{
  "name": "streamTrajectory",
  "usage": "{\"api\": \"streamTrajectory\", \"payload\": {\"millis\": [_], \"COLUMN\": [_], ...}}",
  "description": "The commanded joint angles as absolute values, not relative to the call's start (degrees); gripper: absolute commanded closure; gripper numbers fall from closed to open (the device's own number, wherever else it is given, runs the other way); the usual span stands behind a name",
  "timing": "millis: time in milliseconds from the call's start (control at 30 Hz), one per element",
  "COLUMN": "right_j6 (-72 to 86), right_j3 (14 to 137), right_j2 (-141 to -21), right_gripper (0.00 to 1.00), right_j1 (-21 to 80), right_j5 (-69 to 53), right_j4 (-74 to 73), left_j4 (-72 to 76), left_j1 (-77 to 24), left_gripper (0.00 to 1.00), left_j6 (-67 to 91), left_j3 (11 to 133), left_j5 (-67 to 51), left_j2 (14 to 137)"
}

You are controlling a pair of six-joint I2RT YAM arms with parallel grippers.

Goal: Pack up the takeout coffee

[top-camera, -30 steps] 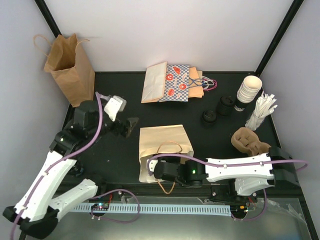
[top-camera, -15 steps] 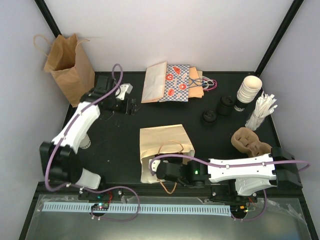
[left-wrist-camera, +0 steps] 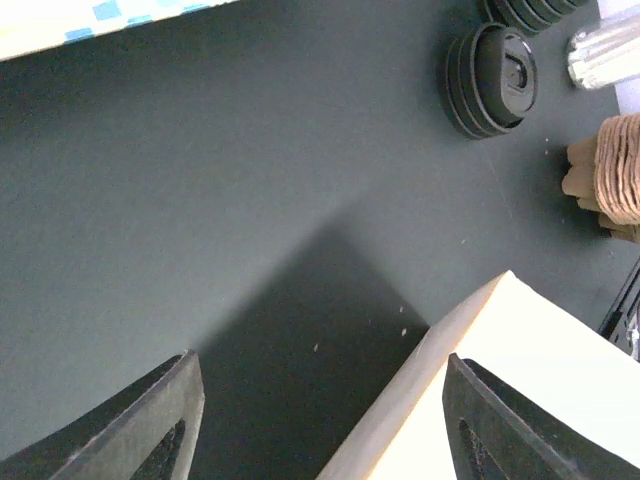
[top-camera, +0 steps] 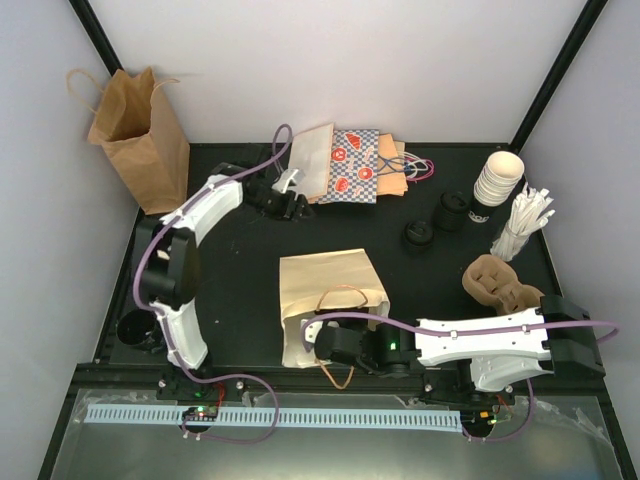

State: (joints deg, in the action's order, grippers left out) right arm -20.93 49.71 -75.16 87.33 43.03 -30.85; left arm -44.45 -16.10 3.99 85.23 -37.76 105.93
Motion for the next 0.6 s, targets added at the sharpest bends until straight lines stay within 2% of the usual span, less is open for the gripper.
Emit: {"api": "streamTrajectory", "payload": {"millis": [0,233,567], "right_j6": [-21.55,-21.38,-20.53], "right_j3": [48.66,47.42,46.14], "right_j2": [-73.99,-73.97,-74.93], "right_gripper": [0.41,0.42,0.46], "right_j1": [86.95,85.93,82.72], "right_j5": [45.24,45.21,46.84], "right_j4": [-30.90,-32.00,-29.17], "left_j4": [-45.17,-46.36,-47.14], "left_j1": [-18.20,-21.17,-21.36], "left_gripper": [0.34,0.34,0.36], "left_j6": [1.90,1.10,0.09], "left_j3": [91.67,96.70,97.48], "left_j5": [-41.46,-42.51,-45.90], "left_j2": [112.04,118.11,120.39]}}
